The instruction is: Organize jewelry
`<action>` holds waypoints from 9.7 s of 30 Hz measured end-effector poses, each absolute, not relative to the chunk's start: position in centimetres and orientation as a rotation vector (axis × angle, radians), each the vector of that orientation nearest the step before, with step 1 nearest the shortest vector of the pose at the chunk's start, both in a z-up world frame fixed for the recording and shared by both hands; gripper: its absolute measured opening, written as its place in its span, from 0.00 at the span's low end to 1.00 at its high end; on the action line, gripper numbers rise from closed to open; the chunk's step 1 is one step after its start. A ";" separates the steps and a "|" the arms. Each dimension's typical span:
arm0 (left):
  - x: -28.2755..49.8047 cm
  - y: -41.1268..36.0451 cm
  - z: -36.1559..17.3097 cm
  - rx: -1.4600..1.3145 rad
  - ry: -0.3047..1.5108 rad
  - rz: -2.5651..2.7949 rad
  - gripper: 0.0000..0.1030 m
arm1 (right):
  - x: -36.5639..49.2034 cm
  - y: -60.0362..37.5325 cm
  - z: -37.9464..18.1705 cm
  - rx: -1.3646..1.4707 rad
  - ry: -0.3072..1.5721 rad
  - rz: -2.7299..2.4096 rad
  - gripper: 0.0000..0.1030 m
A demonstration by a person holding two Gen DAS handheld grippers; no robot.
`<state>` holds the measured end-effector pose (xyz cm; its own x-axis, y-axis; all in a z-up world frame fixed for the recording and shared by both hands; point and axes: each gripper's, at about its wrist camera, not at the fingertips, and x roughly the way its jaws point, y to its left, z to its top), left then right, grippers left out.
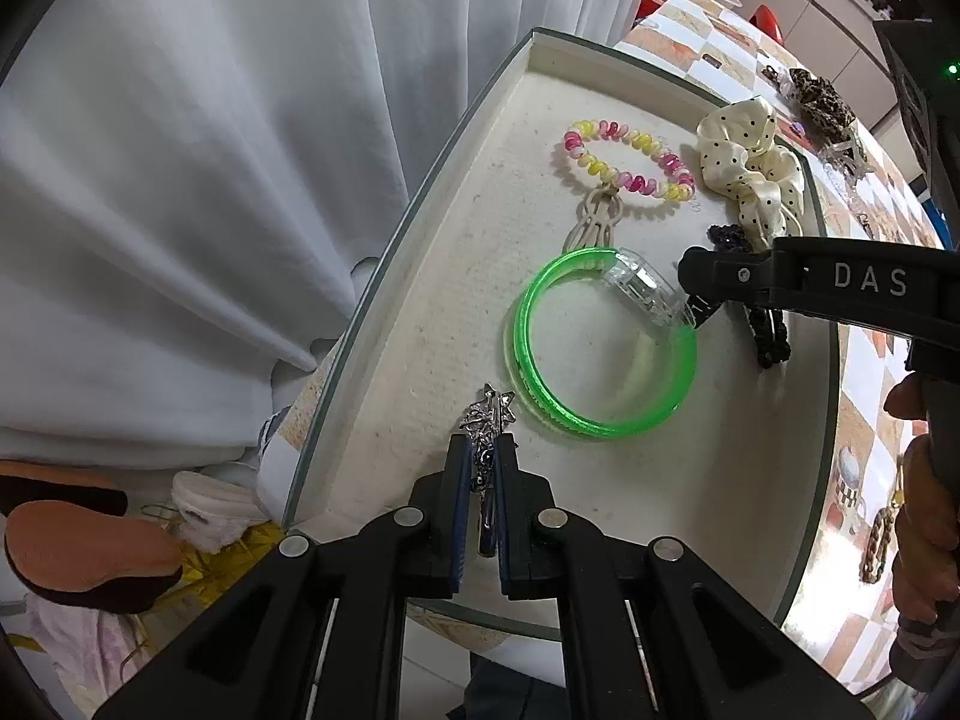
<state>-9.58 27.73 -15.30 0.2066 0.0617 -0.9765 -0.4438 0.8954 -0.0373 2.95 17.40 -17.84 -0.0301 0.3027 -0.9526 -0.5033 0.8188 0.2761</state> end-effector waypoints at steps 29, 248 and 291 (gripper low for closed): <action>-6.3 23.3 -12.4 -0.185 1.332 0.306 0.12 | 3.8 5.7 -10.5 0.075 1.400 0.561 0.67; -8.8 24.3 -15.5 -0.271 1.377 0.252 0.16 | 1.1 14.0 -16.0 -0.111 1.560 0.588 0.13; -8.3 24.0 -7.8 -0.170 1.345 0.290 1.00 | 0.6 11.3 -7.2 -0.172 1.494 0.470 0.90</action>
